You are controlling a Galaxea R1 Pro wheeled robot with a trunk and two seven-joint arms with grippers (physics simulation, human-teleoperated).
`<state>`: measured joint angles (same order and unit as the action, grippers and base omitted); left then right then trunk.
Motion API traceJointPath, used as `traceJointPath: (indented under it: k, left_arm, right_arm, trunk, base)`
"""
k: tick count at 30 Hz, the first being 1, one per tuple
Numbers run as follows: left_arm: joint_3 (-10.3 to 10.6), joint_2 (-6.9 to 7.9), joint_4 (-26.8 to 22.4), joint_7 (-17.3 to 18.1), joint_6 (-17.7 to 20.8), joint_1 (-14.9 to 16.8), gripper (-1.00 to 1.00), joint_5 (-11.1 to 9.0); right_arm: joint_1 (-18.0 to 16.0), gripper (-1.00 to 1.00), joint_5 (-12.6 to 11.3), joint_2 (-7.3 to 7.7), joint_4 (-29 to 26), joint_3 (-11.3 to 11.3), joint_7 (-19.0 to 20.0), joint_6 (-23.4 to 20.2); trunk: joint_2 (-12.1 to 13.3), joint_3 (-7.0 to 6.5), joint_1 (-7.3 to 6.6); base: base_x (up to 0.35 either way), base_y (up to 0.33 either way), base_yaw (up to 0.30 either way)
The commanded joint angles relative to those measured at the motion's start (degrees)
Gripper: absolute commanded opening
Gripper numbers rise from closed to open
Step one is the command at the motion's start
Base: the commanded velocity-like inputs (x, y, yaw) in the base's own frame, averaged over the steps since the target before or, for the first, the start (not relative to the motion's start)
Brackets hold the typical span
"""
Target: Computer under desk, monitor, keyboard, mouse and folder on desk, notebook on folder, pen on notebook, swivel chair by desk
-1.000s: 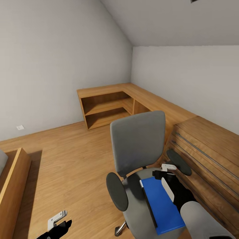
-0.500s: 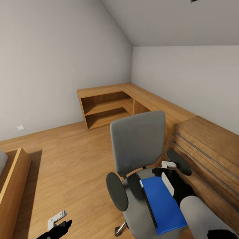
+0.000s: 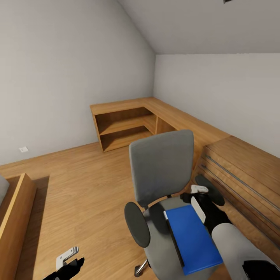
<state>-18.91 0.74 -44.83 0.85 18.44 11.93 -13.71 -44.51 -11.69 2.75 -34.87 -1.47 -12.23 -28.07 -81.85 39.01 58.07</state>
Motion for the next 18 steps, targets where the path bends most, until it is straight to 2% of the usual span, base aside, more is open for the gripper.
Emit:
traceJointPath:
  k: [1,8,18]
  left_arm:
    - [-0.14,-0.02,-0.08,0.09,0.37,0.02,1.0,-0.44]
    - [-0.16,-0.04,-0.08,0.11,0.36,0.02,1.0,-0.44]
    - [-0.16,-0.04,-0.07,0.12,0.31,0.02,1.0,-0.48]
  right_arm:
    - [-0.35,1.0,-0.61,0.09,0.49,0.03,-0.41,-0.22]
    - [-3.17,1.0,-0.67,0.3,4.79,0.61,-0.32,0.09]
    - [-4.39,1.0,-0.7,0.33,6.25,0.75,-0.26,0.2]
  trunk:
    - [-0.03,0.05,0.0]
    - [-0.03,0.05,0.0]
    - [-0.03,0.05,0.0]
  base:
    - [0.0,0.0,0.0]
    - [0.0,0.0,0.0]
    - [0.0,0.0,0.0]
